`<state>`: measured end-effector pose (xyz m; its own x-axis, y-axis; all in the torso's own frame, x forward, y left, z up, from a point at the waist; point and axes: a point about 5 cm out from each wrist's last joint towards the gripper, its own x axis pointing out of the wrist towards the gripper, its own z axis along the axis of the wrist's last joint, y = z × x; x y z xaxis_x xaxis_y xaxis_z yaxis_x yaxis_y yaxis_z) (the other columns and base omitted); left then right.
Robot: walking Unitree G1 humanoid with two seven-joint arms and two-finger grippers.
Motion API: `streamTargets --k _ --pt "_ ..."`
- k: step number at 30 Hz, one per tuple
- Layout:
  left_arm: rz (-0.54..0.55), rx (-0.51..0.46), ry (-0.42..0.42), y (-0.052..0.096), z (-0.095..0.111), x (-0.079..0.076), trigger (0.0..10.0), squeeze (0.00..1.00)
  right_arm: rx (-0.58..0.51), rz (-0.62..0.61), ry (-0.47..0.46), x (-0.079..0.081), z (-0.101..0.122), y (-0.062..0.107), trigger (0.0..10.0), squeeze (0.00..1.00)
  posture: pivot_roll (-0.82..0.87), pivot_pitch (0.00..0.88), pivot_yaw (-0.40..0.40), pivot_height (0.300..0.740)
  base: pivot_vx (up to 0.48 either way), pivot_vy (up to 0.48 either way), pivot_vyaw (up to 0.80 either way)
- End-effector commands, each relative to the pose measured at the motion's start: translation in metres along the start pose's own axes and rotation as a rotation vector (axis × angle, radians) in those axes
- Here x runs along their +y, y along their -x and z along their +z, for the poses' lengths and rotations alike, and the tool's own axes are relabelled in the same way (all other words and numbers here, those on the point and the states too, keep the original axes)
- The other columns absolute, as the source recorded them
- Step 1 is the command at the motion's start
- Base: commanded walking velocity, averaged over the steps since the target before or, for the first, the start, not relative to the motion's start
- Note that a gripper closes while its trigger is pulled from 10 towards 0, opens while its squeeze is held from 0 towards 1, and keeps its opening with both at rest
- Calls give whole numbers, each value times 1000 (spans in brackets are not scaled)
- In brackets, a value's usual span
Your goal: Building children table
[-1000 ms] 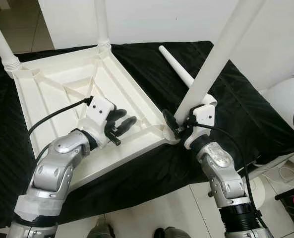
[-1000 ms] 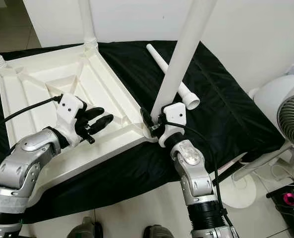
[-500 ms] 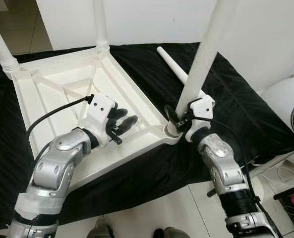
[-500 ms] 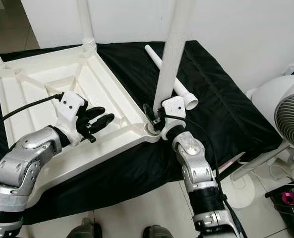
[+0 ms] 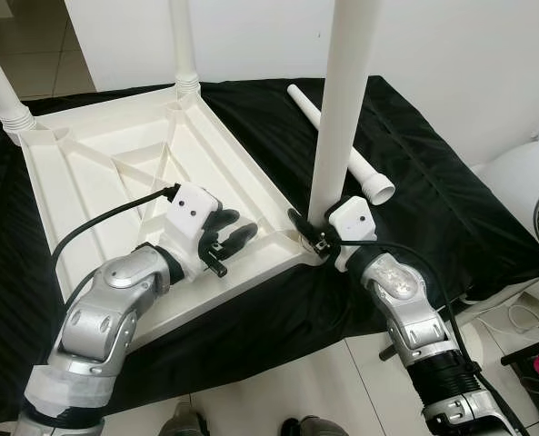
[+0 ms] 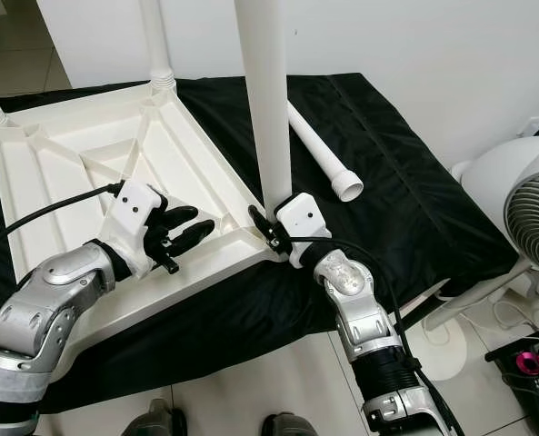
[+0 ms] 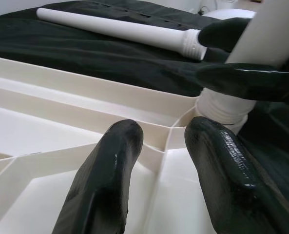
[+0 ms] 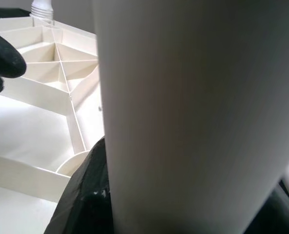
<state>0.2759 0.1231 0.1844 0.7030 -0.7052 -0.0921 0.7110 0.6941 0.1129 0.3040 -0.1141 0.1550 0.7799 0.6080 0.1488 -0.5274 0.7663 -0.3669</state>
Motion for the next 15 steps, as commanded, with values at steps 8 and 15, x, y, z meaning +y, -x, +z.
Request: streamTargets --k 8,15 --pt "14 -17 -32 2 6 2 10000 0 67 -46 -187 4 -22 8 10000 0 -36 101 -19 740 0 0 0" --pt "22 -19 -37 1 8 4 10000 0 101 -132 -300 -7 -20 1 10000 0 -41 105 -19 740 0 0 0"
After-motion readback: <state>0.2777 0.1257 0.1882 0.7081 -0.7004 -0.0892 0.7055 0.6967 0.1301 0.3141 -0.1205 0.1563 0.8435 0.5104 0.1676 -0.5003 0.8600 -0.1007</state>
